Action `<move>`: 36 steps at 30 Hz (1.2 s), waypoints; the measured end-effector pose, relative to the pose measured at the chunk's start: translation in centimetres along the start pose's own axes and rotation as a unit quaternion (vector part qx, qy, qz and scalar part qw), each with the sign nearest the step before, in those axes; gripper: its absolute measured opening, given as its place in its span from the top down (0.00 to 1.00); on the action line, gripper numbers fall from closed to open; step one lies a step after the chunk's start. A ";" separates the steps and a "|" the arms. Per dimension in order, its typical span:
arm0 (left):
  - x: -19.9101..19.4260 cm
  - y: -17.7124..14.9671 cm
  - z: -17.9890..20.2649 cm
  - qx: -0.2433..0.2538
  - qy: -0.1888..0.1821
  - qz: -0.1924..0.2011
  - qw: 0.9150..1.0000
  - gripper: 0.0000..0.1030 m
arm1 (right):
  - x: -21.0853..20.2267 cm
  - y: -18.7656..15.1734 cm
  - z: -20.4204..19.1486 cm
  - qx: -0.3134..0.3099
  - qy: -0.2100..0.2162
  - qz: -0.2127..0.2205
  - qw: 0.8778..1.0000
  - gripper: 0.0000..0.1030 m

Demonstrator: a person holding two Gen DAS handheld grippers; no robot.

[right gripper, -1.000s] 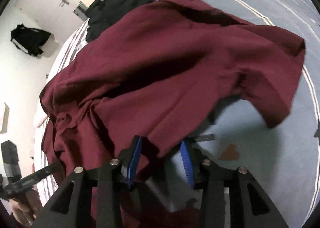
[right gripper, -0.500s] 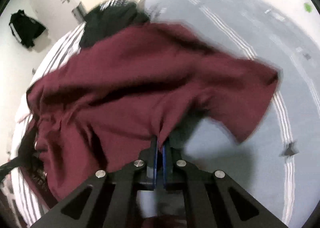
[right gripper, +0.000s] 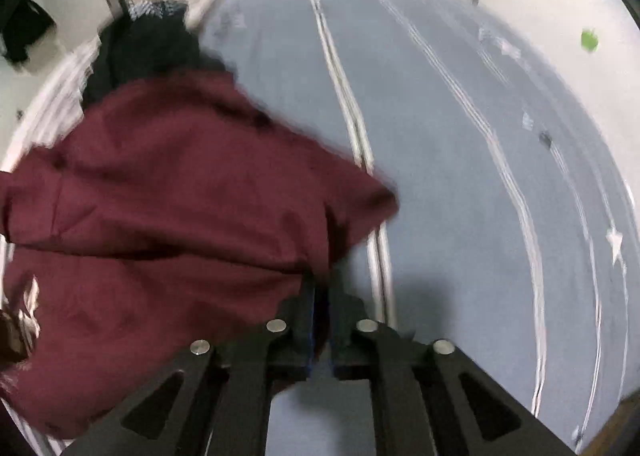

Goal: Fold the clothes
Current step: 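Stretch the dark red shirt between both grippers above the bed, then lay the dark red shirt flat on the bed and open both grippers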

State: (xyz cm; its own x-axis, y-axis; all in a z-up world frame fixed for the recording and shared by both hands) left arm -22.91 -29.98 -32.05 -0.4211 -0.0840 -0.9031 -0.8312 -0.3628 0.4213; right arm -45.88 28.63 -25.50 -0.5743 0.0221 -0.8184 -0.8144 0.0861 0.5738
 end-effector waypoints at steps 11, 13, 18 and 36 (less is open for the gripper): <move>1.1 4.1 14.7 0.077 -0.106 0.055 0.990 0.50 | -3.7 -11.7 -4.7 0.044 0.122 -0.045 0.991 0.43; 3.3 4.2 17.9 0.124 -0.108 0.042 0.986 0.49 | -3.4 -13.6 -6.1 0.052 0.137 -0.056 0.988 0.43; 8.0 3.8 21.9 0.213 -0.084 0.020 0.973 0.71 | -2.9 -16.5 -10.3 0.048 0.163 -0.053 0.984 0.42; -5.3 2.2 -0.2 0.034 -0.083 0.068 0.994 0.96 | -6.0 -15.7 -10.3 0.086 0.132 -0.009 0.988 0.95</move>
Point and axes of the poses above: each gripper's, at about its wrist camera, not at the fingertips, and x roughly the way its jaws point, z to its right, y to its top, the point moved 1 cm from there along x, roughly the way its jaws point, and after that the axes turned 11 degrees about z, right-handed, at the moved point
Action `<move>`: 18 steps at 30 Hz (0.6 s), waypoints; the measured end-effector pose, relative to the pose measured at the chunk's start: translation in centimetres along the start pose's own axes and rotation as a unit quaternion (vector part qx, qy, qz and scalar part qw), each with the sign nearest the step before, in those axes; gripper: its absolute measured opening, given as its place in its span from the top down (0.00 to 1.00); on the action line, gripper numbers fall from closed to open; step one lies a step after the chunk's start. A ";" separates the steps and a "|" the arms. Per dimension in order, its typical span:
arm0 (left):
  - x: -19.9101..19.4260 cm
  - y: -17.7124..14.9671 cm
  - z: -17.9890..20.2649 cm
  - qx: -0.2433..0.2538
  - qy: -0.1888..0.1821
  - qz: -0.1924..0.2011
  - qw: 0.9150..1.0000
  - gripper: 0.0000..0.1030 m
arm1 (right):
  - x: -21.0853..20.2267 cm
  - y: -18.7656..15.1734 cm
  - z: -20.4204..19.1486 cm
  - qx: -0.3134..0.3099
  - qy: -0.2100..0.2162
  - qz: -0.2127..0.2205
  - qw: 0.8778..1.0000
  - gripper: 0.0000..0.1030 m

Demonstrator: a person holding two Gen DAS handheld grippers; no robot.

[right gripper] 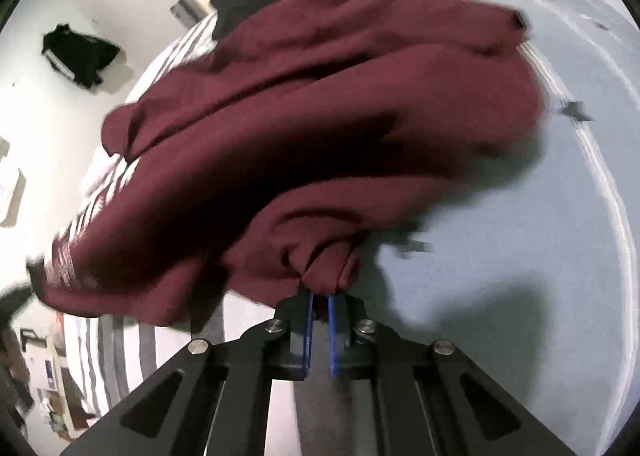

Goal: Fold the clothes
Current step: 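Lay the dark red shirt flat on the bed and open both grippers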

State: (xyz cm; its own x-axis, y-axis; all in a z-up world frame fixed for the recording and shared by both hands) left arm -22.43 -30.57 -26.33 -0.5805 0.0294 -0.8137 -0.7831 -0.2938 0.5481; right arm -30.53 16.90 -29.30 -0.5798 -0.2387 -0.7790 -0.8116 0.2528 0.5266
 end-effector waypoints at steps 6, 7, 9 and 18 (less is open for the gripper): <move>-2.0 -5.8 1.4 -0.020 -0.052 -0.028 0.998 0.95 | -8.8 -0.3 7.0 0.003 -0.055 -0.001 0.999 0.95; -2.0 -6.7 1.5 -0.025 -0.054 -0.038 0.998 0.95 | -10.3 -0.4 8.2 0.002 -0.064 -0.003 0.998 0.96; -1.7 -8.8 1.9 -0.026 -0.052 -0.060 0.997 0.95 | -12.6 -1.8 10.4 -0.008 -0.085 -0.029 0.996 0.98; -0.6 -14.2 1.8 0.003 0.027 -0.134 0.991 0.86 | -13.6 -8.6 13.4 -0.026 -0.110 -0.102 0.988 0.95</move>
Point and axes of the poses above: each gripper's, at about its wrist camera, not at the fingertips, and x roughly the way its jaws point, z to its right, y to its top, the point moved 1 cm from there along x, roughly the way its jaws point, and after that the axes turned 11 degrees about z, right-handed, at the moved point
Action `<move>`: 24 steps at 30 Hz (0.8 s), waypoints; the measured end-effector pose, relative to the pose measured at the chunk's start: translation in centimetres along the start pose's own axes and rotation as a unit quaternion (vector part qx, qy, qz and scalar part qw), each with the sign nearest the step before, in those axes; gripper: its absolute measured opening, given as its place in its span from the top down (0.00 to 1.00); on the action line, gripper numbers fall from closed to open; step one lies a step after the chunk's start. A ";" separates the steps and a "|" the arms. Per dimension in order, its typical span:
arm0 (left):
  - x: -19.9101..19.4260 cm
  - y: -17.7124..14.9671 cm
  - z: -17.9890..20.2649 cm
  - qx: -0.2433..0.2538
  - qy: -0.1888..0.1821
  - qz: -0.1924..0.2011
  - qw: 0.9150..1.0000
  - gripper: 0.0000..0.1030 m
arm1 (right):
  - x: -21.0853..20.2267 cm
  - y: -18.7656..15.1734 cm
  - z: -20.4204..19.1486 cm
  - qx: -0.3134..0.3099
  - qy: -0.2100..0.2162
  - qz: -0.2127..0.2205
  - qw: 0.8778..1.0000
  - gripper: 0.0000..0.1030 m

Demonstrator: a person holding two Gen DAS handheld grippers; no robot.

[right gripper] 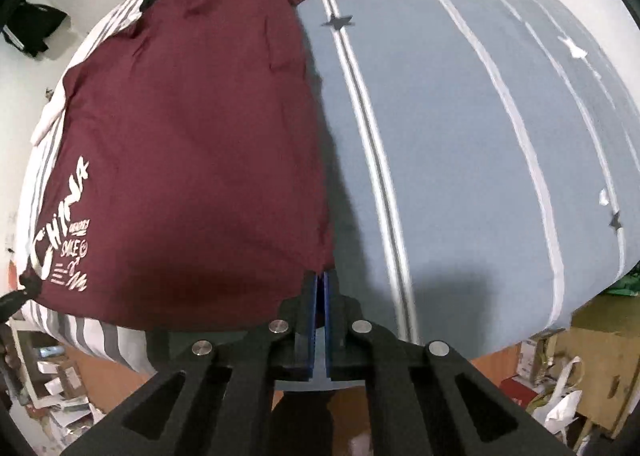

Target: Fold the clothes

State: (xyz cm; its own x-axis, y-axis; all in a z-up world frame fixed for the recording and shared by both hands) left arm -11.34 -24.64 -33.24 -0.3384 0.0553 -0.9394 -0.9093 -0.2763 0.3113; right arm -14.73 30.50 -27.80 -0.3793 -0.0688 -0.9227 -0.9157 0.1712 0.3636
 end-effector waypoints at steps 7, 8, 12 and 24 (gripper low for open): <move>-4.2 4.9 1.3 0.026 0.020 0.123 0.992 0.69 | -1.7 1.8 -1.1 0.014 -0.029 0.082 0.996 0.75; -4.1 6.4 1.9 0.027 0.015 0.135 0.990 0.67 | -2.2 2.7 -1.2 0.016 -0.029 0.102 0.994 0.65; -3.5 11.9 4.9 0.029 -0.002 0.173 0.984 0.66 | -2.1 7.1 -1.8 0.026 -0.009 0.157 0.987 0.62; 4.4 25.6 13.7 0.056 0.005 0.229 0.972 0.60 | 7.1 23.3 -6.2 -0.025 0.039 0.202 0.978 0.48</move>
Point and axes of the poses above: each gripper's, at about its wrist camera, not at the fingertips, and x roughly the way its jaws point, z to its right, y to its top, the point moved 1 cm from there along x, roughly the way its jaws point, and after that the axes turned 11 degrees about z, right-handed, at the moved point
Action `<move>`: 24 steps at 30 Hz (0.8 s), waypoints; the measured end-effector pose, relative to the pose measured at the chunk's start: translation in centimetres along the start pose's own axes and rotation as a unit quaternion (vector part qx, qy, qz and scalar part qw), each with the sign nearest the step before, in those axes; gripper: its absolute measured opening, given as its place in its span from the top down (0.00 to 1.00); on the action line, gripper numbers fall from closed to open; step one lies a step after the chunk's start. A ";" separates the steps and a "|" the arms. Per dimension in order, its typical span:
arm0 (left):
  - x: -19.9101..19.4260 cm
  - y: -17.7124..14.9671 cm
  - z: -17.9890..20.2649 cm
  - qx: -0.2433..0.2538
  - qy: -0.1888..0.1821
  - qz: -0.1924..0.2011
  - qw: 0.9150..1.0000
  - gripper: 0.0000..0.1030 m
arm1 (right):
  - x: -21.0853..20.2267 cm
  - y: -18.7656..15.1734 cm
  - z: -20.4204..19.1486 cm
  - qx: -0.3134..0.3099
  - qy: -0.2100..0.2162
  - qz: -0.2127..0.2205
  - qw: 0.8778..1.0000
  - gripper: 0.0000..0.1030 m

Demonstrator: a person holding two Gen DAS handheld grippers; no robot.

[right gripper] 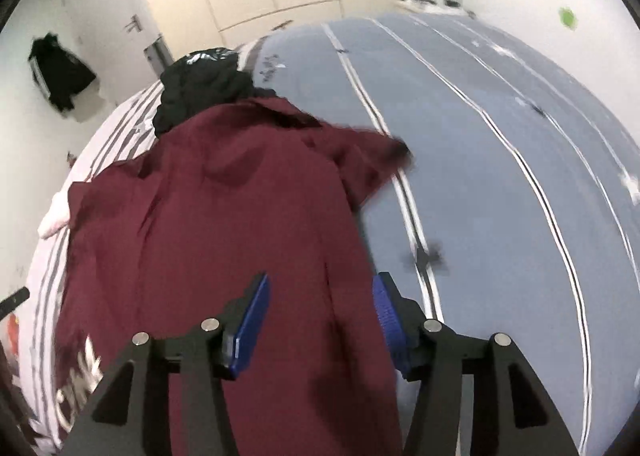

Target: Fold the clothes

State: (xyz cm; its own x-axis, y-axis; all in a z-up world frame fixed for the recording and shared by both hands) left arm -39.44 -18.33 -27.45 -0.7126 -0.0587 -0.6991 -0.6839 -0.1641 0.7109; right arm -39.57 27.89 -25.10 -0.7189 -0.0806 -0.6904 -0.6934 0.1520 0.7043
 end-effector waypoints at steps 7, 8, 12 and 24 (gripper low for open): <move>11.3 9.6 1.5 0.052 -0.029 0.020 0.998 0.60 | 10.3 9.3 -1.9 -0.018 -0.001 0.010 1.000 0.46; 13.0 11.1 1.5 0.052 -0.037 0.016 0.998 0.60 | 12.0 10.2 -2.2 -0.014 -0.005 0.004 1.000 0.46; 19.5 15.8 2.0 0.043 -0.081 -0.021 0.996 0.58 | 18.2 13.9 -3.3 -0.005 -0.021 -0.023 1.000 0.46; 26.2 10.6 5.7 0.134 -0.129 -0.155 0.970 0.75 | 27.5 12.2 -5.4 -0.027 0.012 -0.108 0.994 0.52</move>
State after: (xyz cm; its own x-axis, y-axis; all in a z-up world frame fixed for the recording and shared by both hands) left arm -66.27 -16.00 -37.78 -0.4576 0.2064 -0.8649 -0.8632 0.1302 0.4878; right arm -68.05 22.22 -34.59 -0.5537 -0.1298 -0.8225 -0.8327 0.0749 0.5487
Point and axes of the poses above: each gripper's, at about its wrist camera, not at the fingertips, and x roughly the way its jaws point, z to its right, y to its top, the point moved 1 cm from there along x, roughly the way its jaws point, and after that the axes turned 11 degrees about z, right-handed, at the moved point
